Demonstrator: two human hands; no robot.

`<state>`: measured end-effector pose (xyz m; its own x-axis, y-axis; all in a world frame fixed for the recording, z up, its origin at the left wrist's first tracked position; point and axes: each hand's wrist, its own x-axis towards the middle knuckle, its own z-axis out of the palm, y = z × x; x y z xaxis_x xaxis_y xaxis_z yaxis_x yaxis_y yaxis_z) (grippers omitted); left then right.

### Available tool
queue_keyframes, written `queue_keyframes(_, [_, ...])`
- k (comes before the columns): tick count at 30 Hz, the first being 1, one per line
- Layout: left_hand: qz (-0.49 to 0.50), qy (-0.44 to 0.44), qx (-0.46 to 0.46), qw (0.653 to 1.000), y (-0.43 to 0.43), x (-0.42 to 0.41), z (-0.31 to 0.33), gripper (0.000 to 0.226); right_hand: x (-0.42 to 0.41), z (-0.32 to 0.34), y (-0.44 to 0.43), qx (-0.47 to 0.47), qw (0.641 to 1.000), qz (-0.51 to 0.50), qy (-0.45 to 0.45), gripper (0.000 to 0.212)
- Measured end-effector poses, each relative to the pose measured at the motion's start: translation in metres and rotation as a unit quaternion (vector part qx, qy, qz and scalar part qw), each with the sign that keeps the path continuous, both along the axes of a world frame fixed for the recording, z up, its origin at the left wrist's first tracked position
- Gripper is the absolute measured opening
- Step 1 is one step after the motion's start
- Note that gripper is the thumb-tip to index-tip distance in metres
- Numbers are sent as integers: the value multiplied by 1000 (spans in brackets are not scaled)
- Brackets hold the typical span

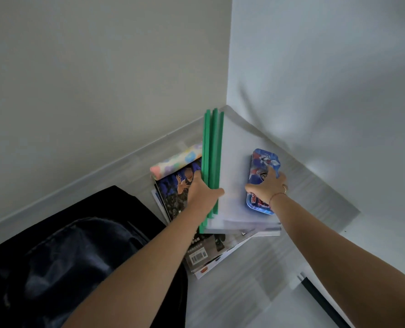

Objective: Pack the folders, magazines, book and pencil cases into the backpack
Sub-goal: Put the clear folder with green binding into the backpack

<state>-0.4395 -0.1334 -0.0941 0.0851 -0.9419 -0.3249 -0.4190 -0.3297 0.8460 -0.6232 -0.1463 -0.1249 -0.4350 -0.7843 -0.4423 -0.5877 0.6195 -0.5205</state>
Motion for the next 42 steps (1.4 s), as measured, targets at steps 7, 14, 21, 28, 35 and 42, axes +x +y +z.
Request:
queue_keyframes(7, [62, 61, 5, 996, -12, 83, 19, 52, 3, 3, -6, -2, 999, 54, 4, 89])
queue_keyframes(14, [48, 89, -27, 995, -6, 127, 42, 64, 12, 16, -12, -94, 986, 118, 66, 78])
queue_keyframes(21, [-25, 131, -72, 988, 5, 145, 84, 55, 67, 45, -20, -108, 882, 62, -455, 110])
queue_keyframes(28, [-77, 161, -58, 982, 11, 154, 97, 45, 51, 63, -18, -117, 746, 124, -644, 77])
queue_keyframes(35, [-43, 135, -2, 990, 9, 137, 85, 43, 4, 96, -9, -193, 816, 144, -525, 26])
queue_keyframes(42, [83, 151, -24, 985, 3, 106, 59, 36, -1, 101, 6, -204, 897, 170, -353, 26])
